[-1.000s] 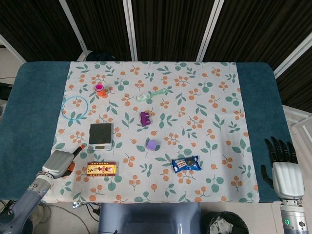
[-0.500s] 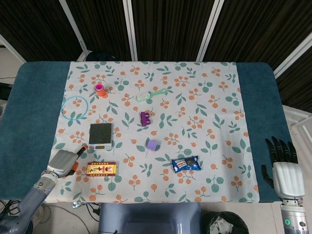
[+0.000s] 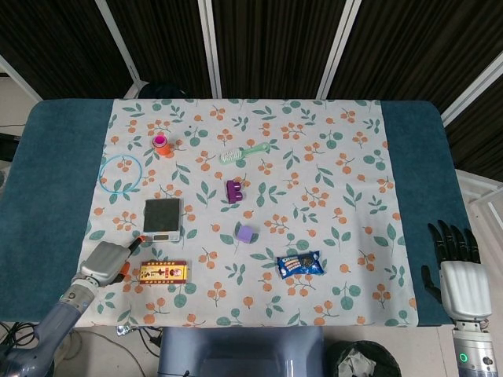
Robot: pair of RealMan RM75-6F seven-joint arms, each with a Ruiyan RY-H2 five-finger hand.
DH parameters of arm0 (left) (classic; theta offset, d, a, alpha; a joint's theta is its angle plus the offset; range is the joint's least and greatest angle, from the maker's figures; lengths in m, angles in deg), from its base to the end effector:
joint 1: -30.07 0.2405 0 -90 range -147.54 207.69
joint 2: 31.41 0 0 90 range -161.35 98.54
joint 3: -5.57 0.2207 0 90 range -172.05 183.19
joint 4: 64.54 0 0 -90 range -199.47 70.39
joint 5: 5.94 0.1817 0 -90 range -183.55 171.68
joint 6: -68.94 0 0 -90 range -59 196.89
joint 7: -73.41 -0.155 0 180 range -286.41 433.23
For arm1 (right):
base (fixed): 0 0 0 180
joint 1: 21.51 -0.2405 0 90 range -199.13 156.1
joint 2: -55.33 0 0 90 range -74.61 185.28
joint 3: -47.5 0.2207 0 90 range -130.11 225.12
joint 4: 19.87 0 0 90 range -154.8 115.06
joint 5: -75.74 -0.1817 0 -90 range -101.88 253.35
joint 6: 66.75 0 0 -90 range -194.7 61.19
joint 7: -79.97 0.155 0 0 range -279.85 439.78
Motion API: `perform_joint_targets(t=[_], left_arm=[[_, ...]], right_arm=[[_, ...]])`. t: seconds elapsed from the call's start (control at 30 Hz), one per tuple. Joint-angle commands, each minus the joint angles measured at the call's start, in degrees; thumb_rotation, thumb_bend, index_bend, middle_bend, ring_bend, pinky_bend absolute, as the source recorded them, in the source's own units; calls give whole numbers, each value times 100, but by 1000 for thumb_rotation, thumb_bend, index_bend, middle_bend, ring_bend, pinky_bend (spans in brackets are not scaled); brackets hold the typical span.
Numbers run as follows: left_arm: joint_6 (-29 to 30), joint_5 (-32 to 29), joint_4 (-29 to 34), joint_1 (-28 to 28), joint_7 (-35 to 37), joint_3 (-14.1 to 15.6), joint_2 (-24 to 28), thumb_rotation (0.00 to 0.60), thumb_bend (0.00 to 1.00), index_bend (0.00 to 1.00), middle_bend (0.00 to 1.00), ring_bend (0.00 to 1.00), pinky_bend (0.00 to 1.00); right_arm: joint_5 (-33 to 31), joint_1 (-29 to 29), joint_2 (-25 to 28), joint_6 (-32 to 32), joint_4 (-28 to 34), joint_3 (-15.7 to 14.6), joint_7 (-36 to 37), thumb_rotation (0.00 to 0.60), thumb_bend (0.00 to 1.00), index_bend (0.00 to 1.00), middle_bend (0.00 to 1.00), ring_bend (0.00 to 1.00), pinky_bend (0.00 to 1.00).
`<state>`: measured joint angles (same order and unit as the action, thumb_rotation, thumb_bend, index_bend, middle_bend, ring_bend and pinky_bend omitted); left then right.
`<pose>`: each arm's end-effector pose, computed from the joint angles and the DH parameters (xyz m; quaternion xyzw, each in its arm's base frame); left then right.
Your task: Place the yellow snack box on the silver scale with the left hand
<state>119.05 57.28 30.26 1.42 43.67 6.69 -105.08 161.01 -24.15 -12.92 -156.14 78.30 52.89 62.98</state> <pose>-0.2335 0.2422 0.0359 -0.7918 -0.3987 -0.1610 0.4337 -0.2466 -0.1826 0.1613 0.5824 -0.3358 0.3684 0.6421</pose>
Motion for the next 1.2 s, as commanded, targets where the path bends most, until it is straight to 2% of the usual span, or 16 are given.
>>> perform_joint_targets(t=[0.03,1.2], left_arm=[[10,-22,2,-19,-22,12,-6,600,606,60,771,710,733],[128,-319,42,-216,-298,223,-59,600,606,61,772,710,733]], right_arm=[[0,1,1,-4,3,2,-1,600,513,34,67,58,25],[-8,11,13,-23,11,11,21,600,513,34,67,58,25]])
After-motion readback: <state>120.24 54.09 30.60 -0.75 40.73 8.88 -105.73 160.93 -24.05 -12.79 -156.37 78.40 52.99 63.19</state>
